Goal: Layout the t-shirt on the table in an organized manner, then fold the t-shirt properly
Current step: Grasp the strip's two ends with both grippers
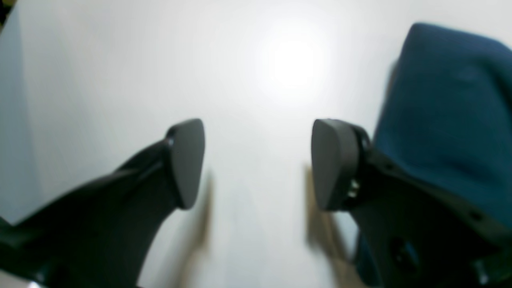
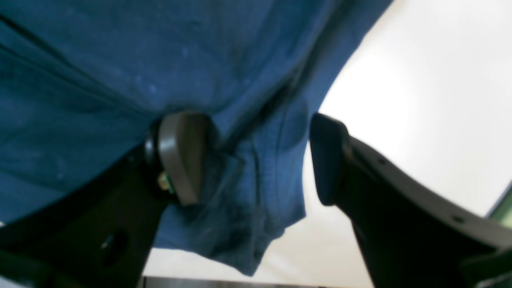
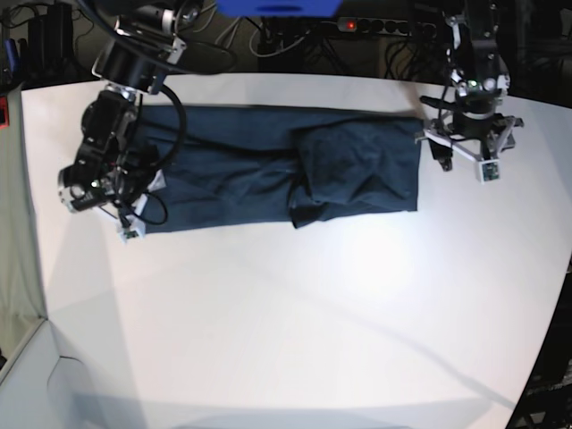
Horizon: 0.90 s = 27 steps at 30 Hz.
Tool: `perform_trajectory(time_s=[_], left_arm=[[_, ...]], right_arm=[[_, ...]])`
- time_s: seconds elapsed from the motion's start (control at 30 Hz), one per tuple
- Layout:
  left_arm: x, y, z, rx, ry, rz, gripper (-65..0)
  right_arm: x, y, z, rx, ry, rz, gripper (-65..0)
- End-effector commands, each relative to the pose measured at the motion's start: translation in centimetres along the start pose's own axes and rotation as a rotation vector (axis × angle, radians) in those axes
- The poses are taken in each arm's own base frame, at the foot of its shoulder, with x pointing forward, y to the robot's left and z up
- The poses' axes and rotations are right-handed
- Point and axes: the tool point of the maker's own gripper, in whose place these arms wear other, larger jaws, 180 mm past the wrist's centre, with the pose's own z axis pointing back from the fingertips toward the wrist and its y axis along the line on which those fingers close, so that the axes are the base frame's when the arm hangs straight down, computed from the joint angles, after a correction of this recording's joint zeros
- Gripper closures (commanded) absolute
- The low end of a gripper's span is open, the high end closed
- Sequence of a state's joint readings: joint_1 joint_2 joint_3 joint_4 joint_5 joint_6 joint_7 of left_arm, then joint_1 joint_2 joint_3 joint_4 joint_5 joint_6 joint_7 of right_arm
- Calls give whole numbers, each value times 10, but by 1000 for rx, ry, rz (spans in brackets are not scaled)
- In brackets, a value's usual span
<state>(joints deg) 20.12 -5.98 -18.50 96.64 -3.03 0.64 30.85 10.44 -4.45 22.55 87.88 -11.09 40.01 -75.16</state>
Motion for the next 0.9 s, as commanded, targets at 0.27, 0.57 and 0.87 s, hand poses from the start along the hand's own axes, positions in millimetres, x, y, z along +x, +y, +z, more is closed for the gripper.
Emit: perform_trajectory(time_s=[0.27, 0.57, 0.87], left_arm=[[-14, 5, -5, 12, 30, -5, -399], [-22, 5, -3, 12, 45, -8, -398], [34, -30, 33, -192, -114, 64, -395]], right_arm=[[-3, 10, -5, 26, 3, 3, -415], [-12, 26, -16, 73, 41, 6, -414], [-6, 27, -17, 75, -2, 4, -414]])
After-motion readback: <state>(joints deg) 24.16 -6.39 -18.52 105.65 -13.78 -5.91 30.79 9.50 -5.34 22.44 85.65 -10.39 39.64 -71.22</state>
